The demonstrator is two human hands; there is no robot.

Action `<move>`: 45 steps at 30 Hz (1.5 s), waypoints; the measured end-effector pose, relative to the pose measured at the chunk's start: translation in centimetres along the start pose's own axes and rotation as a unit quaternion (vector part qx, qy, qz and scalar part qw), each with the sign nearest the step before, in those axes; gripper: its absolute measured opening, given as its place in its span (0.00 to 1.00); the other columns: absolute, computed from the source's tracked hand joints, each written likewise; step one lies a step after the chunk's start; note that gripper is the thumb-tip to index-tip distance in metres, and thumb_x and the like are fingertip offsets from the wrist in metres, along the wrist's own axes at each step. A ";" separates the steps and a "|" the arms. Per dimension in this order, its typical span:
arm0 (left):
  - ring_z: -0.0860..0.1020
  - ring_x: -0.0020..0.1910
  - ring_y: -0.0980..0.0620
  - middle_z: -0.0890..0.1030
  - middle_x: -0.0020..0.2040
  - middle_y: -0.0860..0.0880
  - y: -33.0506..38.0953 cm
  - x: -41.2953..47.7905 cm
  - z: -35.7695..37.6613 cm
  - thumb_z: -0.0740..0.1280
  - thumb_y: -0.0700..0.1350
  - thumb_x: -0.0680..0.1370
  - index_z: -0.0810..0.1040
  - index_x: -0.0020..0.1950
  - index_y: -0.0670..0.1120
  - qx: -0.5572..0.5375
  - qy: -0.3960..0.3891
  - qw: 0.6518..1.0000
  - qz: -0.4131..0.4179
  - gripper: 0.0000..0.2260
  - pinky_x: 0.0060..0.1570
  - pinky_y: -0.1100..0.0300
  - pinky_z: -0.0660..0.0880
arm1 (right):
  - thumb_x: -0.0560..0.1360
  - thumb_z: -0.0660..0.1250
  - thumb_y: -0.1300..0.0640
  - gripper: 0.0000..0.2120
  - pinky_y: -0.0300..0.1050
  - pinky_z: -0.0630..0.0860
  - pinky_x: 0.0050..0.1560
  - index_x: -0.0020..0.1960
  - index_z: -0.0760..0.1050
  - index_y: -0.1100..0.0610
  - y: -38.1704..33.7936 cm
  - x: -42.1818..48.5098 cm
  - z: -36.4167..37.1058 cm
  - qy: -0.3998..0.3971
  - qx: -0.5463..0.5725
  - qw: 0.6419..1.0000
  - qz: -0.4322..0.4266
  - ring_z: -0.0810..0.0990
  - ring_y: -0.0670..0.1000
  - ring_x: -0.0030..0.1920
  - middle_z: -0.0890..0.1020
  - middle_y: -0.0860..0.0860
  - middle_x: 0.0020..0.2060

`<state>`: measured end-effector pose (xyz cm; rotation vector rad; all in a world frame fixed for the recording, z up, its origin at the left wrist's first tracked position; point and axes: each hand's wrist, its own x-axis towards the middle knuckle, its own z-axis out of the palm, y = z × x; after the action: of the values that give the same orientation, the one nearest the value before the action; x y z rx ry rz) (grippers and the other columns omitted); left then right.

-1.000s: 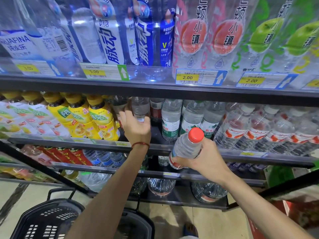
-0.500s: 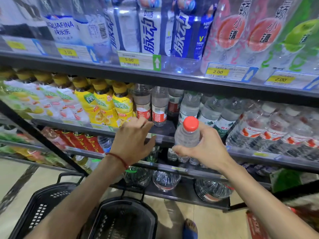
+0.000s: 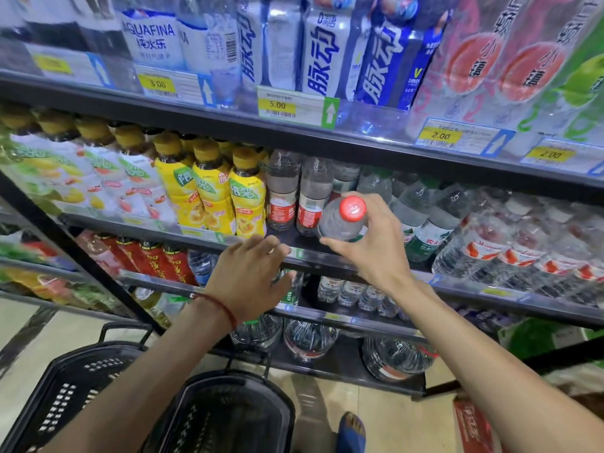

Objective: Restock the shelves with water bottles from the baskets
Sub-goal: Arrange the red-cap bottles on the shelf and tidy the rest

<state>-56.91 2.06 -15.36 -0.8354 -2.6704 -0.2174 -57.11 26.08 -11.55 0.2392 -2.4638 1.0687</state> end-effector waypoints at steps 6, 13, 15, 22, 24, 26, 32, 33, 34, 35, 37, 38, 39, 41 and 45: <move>0.80 0.53 0.44 0.83 0.53 0.48 -0.4 -0.4 0.0 0.59 0.59 0.77 0.82 0.58 0.45 -0.009 -0.006 1.000 -0.018 0.23 0.42 0.50 0.80 | 0.64 0.86 0.47 0.36 0.40 0.73 0.61 0.68 0.77 0.51 1.8 0.1 2.4 -0.011 -0.059 0.998 0.019 0.76 0.46 0.61 0.80 0.44 0.60; 0.80 0.52 0.45 0.82 0.50 0.51 -0.1 -0.9 0.8 0.68 0.55 0.77 0.80 0.57 0.47 -0.024 -0.038 0.999 -0.029 0.14 0.43 0.50 0.79 | 0.65 0.85 0.47 0.38 0.40 0.70 0.57 0.71 0.75 0.52 2.0 -0.5 3.4 0.000 -0.091 0.995 0.032 0.72 0.48 0.60 0.81 0.45 0.63; 0.80 0.52 0.45 0.82 0.49 0.51 0.0 -1.0 1.0 0.70 0.55 0.76 0.80 0.57 0.48 -0.026 -0.050 0.998 -0.035 0.14 0.44 0.50 0.80 | 0.66 0.85 0.48 0.38 0.41 0.69 0.56 0.71 0.75 0.52 2.1 -0.1 3.4 0.008 -0.086 0.995 0.045 0.72 0.49 0.59 0.81 0.45 0.62; 0.82 0.52 0.46 0.83 0.50 0.53 1.1 -0.8 1.5 0.71 0.56 0.76 0.81 0.59 0.49 -0.040 -0.050 0.997 -0.035 0.15 0.40 0.52 0.79 | 0.67 0.84 0.48 0.28 0.53 0.76 0.51 0.60 0.73 0.54 2.6 0.9 3.5 0.057 -0.103 0.989 0.087 0.77 0.54 0.54 0.78 0.49 0.54; 0.81 0.53 0.47 0.83 0.51 0.53 1.3 -0.8 1.7 0.68 0.56 0.77 0.81 0.60 0.49 -0.051 -0.046 0.997 -0.035 0.16 0.40 0.52 0.79 | 0.68 0.83 0.46 0.30 0.52 0.75 0.44 0.63 0.73 0.54 2.3 0.5 3.7 0.077 -0.136 0.984 0.081 0.75 0.54 0.53 0.74 0.49 0.55; 0.81 0.54 0.48 0.83 0.52 0.54 1.5 -0.8 1.8 0.67 0.56 0.78 0.80 0.60 0.50 -0.061 -0.045 0.996 -0.039 0.15 0.41 0.51 0.79 | 0.67 0.83 0.43 0.34 0.49 0.74 0.41 0.65 0.73 0.54 2.1 0.2 4.0 0.094 -0.179 0.977 0.070 0.73 0.54 0.55 0.73 0.51 0.56; 0.81 0.55 0.49 0.83 0.53 0.54 1.4 -1.1 1.9 0.70 0.55 0.77 0.80 0.58 0.51 -0.071 -0.055 0.995 -0.047 0.13 0.42 0.53 0.80 | 0.67 0.83 0.45 0.31 0.47 0.70 0.45 0.61 0.72 0.56 2.3 0.8 3.5 0.096 -0.174 0.976 0.094 0.76 0.56 0.55 0.79 0.51 0.53; 0.81 0.55 0.49 0.83 0.53 0.54 1.4 -1.1 2.0 0.71 0.55 0.77 0.80 0.58 0.51 -0.073 -0.056 0.995 -0.049 0.13 0.42 0.52 0.80 | 0.67 0.83 0.46 0.31 0.47 0.69 0.45 0.60 0.72 0.56 2.2 0.8 3.4 0.100 -0.168 0.976 0.098 0.76 0.56 0.55 0.79 0.51 0.52; 0.81 0.55 0.49 0.83 0.53 0.54 1.5 -1.1 2.1 0.71 0.55 0.77 0.80 0.58 0.51 -0.076 -0.056 0.994 -0.050 0.13 0.43 0.52 0.80 | 0.67 0.84 0.46 0.31 0.48 0.69 0.45 0.61 0.71 0.56 2.1 0.8 3.4 0.105 -0.165 0.976 0.097 0.76 0.56 0.55 0.79 0.51 0.53; 0.81 0.55 0.49 0.83 0.53 0.55 1.5 -1.1 2.1 0.71 0.55 0.77 0.81 0.58 0.51 -0.079 -0.055 0.994 -0.050 0.13 0.42 0.52 0.80 | 0.67 0.84 0.46 0.32 0.49 0.72 0.44 0.61 0.71 0.56 2.0 0.7 3.5 0.109 -0.168 0.975 0.094 0.77 0.56 0.55 0.78 0.52 0.54; 0.81 0.55 0.49 0.83 0.53 0.55 1.7 -1.1 2.3 0.71 0.55 0.77 0.80 0.59 0.51 -0.084 -0.056 0.994 -0.047 0.13 0.42 0.52 0.80 | 0.65 0.84 0.45 0.35 0.52 0.76 0.42 0.63 0.72 0.57 1.8 0.7 3.8 0.116 -0.186 0.972 0.089 0.77 0.57 0.56 0.75 0.53 0.57; 0.81 0.54 0.49 0.83 0.53 0.55 1.8 -1.0 2.4 0.71 0.54 0.77 0.80 0.59 0.51 -0.086 -0.057 0.994 -0.045 0.13 0.41 0.52 0.80 | 0.65 0.84 0.45 0.35 0.51 0.76 0.41 0.64 0.73 0.58 1.8 0.7 3.9 0.118 -0.190 0.970 0.092 0.77 0.58 0.55 0.74 0.54 0.57; 0.81 0.54 0.49 0.83 0.52 0.54 1.9 -1.0 2.5 0.71 0.54 0.77 0.80 0.59 0.51 -0.088 -0.058 0.994 -0.044 0.13 0.41 0.52 0.80 | 0.66 0.84 0.45 0.35 0.51 0.75 0.40 0.64 0.73 0.58 1.7 0.9 3.9 0.118 -0.190 0.970 0.099 0.78 0.58 0.54 0.74 0.55 0.57; 0.81 0.54 0.49 0.83 0.53 0.55 2.0 -0.9 2.7 0.70 0.55 0.77 0.80 0.60 0.51 -0.095 -0.060 0.993 -0.044 0.14 0.41 0.52 0.79 | 0.68 0.83 0.46 0.33 0.49 0.71 0.40 0.63 0.73 0.59 1.8 1.1 3.9 0.120 -0.187 0.968 0.117 0.78 0.58 0.51 0.74 0.55 0.56; 0.80 0.56 0.48 0.82 0.56 0.53 2.2 -0.8 2.9 0.70 0.53 0.78 0.79 0.63 0.49 -0.125 -0.064 0.989 -0.047 0.15 0.41 0.53 0.76 | 0.72 0.81 0.50 0.31 0.45 0.68 0.43 0.67 0.70 0.58 1.6 0.7 4.1 0.133 -0.150 0.972 0.120 0.76 0.51 0.50 0.76 0.53 0.56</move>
<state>-55.79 4.13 -18.31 -0.8216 -2.8461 -0.5486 -59.55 24.17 -14.76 -0.2855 -2.4045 0.7432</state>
